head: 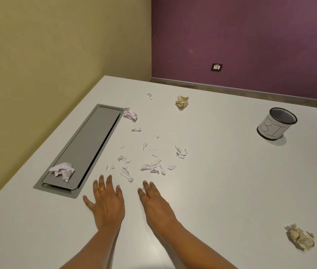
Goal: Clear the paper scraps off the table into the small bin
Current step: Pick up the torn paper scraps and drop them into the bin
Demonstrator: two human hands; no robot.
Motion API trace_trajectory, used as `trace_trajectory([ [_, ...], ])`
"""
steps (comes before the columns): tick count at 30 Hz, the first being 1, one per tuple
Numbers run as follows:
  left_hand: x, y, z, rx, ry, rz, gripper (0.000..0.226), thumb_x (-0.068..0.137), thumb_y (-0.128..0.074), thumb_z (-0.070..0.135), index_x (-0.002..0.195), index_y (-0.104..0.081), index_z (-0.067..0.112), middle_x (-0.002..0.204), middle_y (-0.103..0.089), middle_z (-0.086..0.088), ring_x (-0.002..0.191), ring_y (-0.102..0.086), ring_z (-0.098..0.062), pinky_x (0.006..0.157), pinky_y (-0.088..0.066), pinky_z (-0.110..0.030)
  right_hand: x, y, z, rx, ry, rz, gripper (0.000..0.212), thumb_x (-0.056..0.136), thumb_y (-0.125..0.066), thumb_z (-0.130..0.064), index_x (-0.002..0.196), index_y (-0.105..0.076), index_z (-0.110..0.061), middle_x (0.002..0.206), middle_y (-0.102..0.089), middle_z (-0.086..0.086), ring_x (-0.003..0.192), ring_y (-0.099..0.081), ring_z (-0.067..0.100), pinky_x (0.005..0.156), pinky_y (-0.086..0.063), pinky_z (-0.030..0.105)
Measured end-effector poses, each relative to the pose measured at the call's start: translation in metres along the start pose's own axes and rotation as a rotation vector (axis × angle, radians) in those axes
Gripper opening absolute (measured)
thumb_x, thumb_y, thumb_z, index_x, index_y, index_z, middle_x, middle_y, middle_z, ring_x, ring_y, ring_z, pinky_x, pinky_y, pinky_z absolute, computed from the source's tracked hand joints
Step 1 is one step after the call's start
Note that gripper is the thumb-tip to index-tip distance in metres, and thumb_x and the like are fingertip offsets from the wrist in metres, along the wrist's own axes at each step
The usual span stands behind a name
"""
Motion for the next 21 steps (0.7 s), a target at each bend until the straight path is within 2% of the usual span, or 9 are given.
trace_trajectory([
  [2, 0.000, -0.001, 0.000, -0.007, -0.004, 0.001, 0.045, 0.093, -0.046, 0.023, 0.136, -0.041, 0.012, 0.146, -0.041, -0.014, 0.139, -0.032, -0.030, 0.104, -0.022, -0.064, 0.002, 0.000, 0.002, -0.104, -0.007, -0.017, 0.062, 0.092, -0.033, 0.011, 0.148, -0.014, -0.008, 0.159, -0.005, 0.011, 0.148, -0.001, 0.024, 0.104, -0.041, 0.041],
  [3, 0.000, -0.001, 0.001, -0.014, -0.006, -0.001, 0.045, 0.093, -0.047, 0.023, 0.136, -0.042, 0.011, 0.145, -0.041, -0.014, 0.138, -0.033, -0.030, 0.104, -0.022, -0.065, 0.002, 0.002, 0.002, -0.149, 0.022, 0.033, 0.060, 0.089, -0.044, 0.009, 0.145, -0.025, -0.004, 0.156, -0.019, 0.015, 0.146, -0.015, 0.024, 0.097, -0.048, 0.037],
  [5, 0.001, -0.001, 0.000, -0.005, -0.003, -0.013, 0.045, 0.093, -0.045, 0.024, 0.137, -0.040, 0.012, 0.146, -0.040, -0.013, 0.139, -0.031, -0.029, 0.104, -0.022, -0.065, 0.000, 0.008, 0.001, -0.259, 0.118, 0.142, 0.056, 0.062, -0.081, -0.007, 0.116, -0.065, -0.007, 0.123, -0.065, 0.011, 0.117, -0.060, 0.016, 0.069, -0.057, 0.018],
  [6, 0.001, -0.001, 0.000, 0.000, -0.001, -0.023, 0.046, 0.094, -0.044, 0.025, 0.138, -0.039, 0.013, 0.147, -0.039, -0.012, 0.140, -0.030, -0.028, 0.105, -0.022, -0.064, -0.001, 0.009, 0.002, -0.327, 0.143, 0.151, 0.051, 0.046, -0.089, -0.016, 0.095, -0.075, -0.013, 0.101, -0.075, 0.001, 0.093, -0.070, 0.009, 0.052, -0.054, 0.012],
  [9, 0.001, -0.001, 0.000, 0.003, 0.003, -0.040, 0.046, 0.095, -0.041, 0.027, 0.139, -0.036, 0.015, 0.149, -0.036, -0.011, 0.141, -0.027, -0.027, 0.106, -0.021, -0.063, -0.002, 0.015, 0.002, -0.437, 0.125, 0.107, 0.034, 0.031, -0.090, -0.017, 0.058, -0.070, -0.021, 0.063, -0.066, -0.013, 0.058, -0.061, 0.002, 0.030, -0.036, 0.012],
  [14, 0.000, 0.002, 0.002, -0.004, 0.001, -0.045, 0.046, 0.095, -0.040, 0.026, 0.139, -0.036, 0.014, 0.149, -0.035, -0.011, 0.142, -0.026, -0.027, 0.107, -0.021, -0.063, -0.005, 0.031, 0.001, -0.385, 0.072, 0.114, 0.044, 0.017, -0.084, -0.005, 0.040, -0.050, -0.020, 0.046, -0.051, -0.009, 0.046, -0.052, 0.005, 0.035, -0.014, 0.018],
  [16, 0.000, 0.003, 0.003, -0.004, 0.001, -0.052, 0.046, 0.095, -0.040, 0.026, 0.139, -0.036, 0.014, 0.150, -0.035, -0.010, 0.142, -0.025, -0.026, 0.107, -0.020, -0.063, -0.006, 0.035, 0.003, -0.311, 0.064, 0.084, 0.031, 0.040, -0.078, 0.006, 0.053, -0.053, -0.010, 0.064, -0.060, 0.002, 0.066, -0.058, 0.014, 0.046, -0.025, 0.022],
  [18, 0.000, 0.003, 0.002, -0.007, 0.001, -0.055, 0.047, 0.095, -0.039, 0.026, 0.140, -0.035, 0.014, 0.150, -0.034, -0.010, 0.142, -0.025, -0.027, 0.108, -0.019, -0.063, -0.003, 0.032, 0.017, -0.269, 0.052, 0.023, 0.025, 0.072, -0.050, 0.014, 0.064, -0.039, -0.007, 0.092, -0.054, 0.014, 0.093, -0.047, 0.019, 0.063, -0.029, 0.030],
  [21, 0.000, 0.003, 0.002, 0.000, 0.005, -0.060, 0.047, 0.095, -0.039, 0.027, 0.140, -0.034, 0.013, 0.151, -0.034, -0.010, 0.142, -0.024, -0.027, 0.108, -0.019, -0.063, -0.003, 0.044, 0.041, -0.251, 0.033, 0.058, 0.031, 0.082, -0.038, 0.010, 0.061, -0.025, -0.009, 0.102, -0.050, 0.013, 0.101, -0.043, 0.021, 0.070, -0.030, 0.033],
])
Point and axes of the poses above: each hand's wrist, its own x-axis towards the middle knuckle, its own y-axis out of the back of the hand, z = x × y, the point moved 3 cm from there along x, towards the middle knuckle
